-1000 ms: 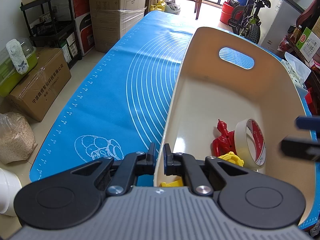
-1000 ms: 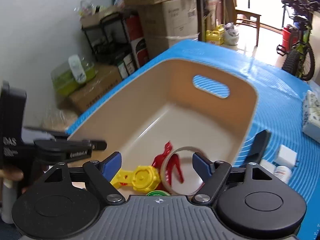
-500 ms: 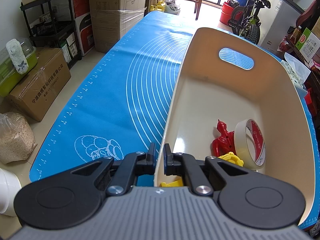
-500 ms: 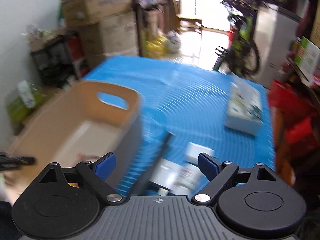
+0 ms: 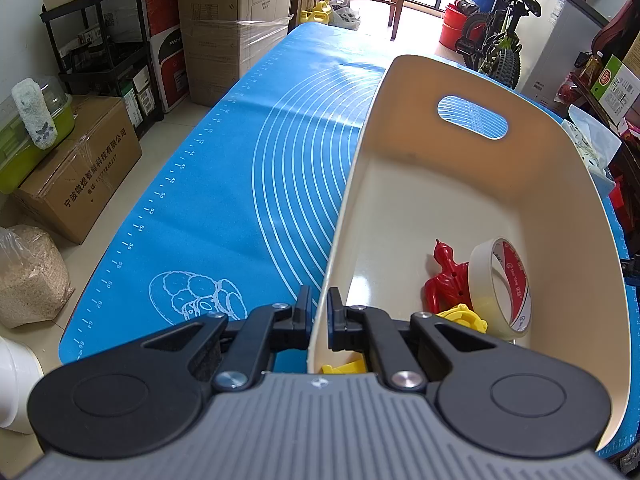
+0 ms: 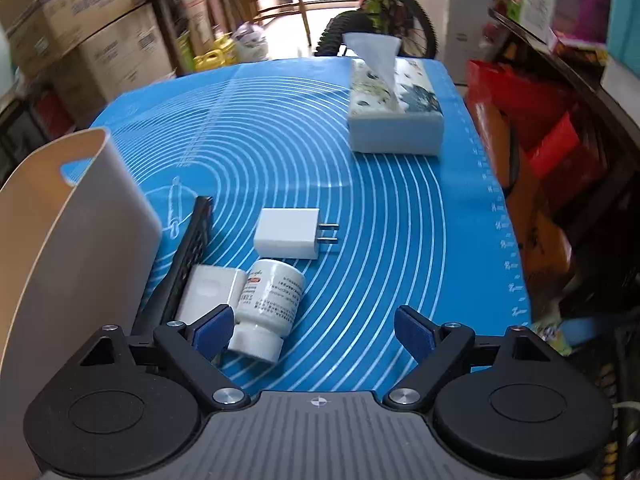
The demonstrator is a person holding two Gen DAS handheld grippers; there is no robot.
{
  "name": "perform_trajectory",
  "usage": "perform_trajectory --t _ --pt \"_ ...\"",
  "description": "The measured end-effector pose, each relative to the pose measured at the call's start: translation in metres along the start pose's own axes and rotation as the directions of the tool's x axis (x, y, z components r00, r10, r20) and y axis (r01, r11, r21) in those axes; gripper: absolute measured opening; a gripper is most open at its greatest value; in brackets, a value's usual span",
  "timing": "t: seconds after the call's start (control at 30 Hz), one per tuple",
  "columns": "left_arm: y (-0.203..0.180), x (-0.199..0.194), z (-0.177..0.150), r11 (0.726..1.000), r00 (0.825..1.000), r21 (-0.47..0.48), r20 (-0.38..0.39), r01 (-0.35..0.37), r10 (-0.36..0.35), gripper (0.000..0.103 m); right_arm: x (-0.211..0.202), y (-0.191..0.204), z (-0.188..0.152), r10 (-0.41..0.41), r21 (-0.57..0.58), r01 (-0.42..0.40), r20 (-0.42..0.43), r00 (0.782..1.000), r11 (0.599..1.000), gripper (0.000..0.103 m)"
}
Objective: Organize rigid objects
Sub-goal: 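Move the right tool to the white medicine bottle and grasp it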
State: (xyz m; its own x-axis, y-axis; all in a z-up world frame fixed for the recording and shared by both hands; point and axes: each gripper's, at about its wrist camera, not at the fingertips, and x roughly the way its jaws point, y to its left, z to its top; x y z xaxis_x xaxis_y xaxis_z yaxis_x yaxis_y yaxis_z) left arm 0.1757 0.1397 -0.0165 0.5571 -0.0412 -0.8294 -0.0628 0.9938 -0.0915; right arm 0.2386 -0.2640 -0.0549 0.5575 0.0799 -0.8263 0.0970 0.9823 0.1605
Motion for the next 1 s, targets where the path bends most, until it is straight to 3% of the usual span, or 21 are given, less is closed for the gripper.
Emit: perform_trajectory --t 0.27,0.4,0.57,0.77,1.0 --pt "-0.001 0.000 0.000 1.000 1.000 -0.001 0.000 0.001 -0.001 0.009 0.019 0.003 0.002 0.019 0.073 -0.019 0.006 1.000 0.997 0.084" --pt "0.000 0.000 0.000 1.000 1.000 -0.001 0.000 0.001 -0.001 0.009 0.023 0.002 0.002 0.055 0.110 -0.056 0.013 0.998 0.992 0.075" --pt "0.000 0.000 0.000 1.000 1.000 -0.001 0.000 0.001 -0.001 0.009 0.024 -0.003 0.002 0.139 0.173 -0.141 0.025 0.990 0.975 0.046" --pt "0.000 0.000 0.000 1.000 1.000 -0.001 0.000 0.002 -0.002 0.009 0.021 -0.007 -0.004 0.177 0.206 -0.183 0.046 0.983 0.961 0.044" --pt "0.000 0.000 0.000 1.000 1.000 -0.002 0.000 0.002 -0.002 0.009 0.003 -0.010 -0.004 0.144 0.174 -0.160 0.098 0.985 0.972 0.044"
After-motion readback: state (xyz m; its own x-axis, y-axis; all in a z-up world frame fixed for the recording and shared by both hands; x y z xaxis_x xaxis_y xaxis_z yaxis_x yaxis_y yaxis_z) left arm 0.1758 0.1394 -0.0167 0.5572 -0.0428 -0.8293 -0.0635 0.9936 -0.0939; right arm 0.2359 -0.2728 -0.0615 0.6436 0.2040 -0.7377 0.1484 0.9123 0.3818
